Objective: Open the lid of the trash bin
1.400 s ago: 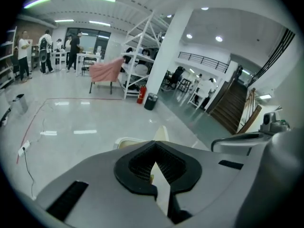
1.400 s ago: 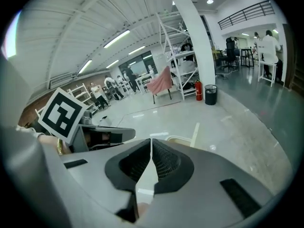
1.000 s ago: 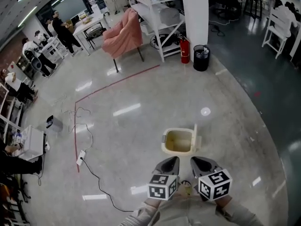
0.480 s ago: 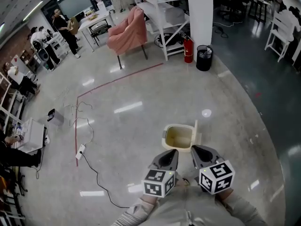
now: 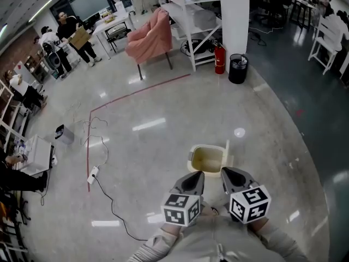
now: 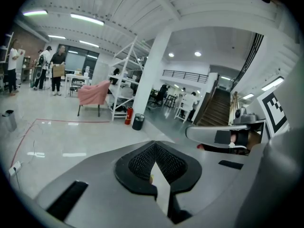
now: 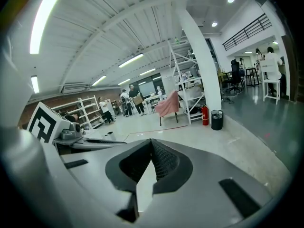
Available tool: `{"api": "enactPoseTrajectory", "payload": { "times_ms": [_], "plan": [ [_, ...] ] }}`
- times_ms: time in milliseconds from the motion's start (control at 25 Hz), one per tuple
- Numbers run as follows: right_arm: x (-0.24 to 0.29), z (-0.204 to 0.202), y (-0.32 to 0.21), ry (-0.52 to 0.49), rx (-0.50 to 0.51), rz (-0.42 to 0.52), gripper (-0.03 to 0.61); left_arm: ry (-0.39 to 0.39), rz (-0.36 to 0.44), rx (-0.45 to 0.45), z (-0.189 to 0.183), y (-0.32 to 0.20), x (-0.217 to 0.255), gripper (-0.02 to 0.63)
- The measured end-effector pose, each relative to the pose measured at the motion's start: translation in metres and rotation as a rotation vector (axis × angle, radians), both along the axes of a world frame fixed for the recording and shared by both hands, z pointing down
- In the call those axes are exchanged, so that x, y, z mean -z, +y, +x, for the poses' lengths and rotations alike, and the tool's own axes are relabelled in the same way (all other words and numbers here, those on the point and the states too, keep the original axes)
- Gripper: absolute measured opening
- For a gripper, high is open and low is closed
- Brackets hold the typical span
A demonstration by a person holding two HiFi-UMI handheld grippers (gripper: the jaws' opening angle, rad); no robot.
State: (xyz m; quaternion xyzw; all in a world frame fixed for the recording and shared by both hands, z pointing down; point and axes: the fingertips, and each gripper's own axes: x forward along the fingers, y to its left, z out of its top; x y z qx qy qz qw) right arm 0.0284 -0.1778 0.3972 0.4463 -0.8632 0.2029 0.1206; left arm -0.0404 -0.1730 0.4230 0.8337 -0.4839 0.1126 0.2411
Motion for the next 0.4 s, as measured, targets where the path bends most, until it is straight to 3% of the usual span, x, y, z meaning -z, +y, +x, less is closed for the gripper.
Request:
{"api": "enactPoseTrajectory", "payload": {
  "times_ms": [400],
  "plan": [
    [-0.0018,0.0026,-0.0018,0.015,-0.001,-0.014,0.005,0.009,-0.002,-0.003,0.0038,-0.0075,0.0073,0.002]
  ]
}}
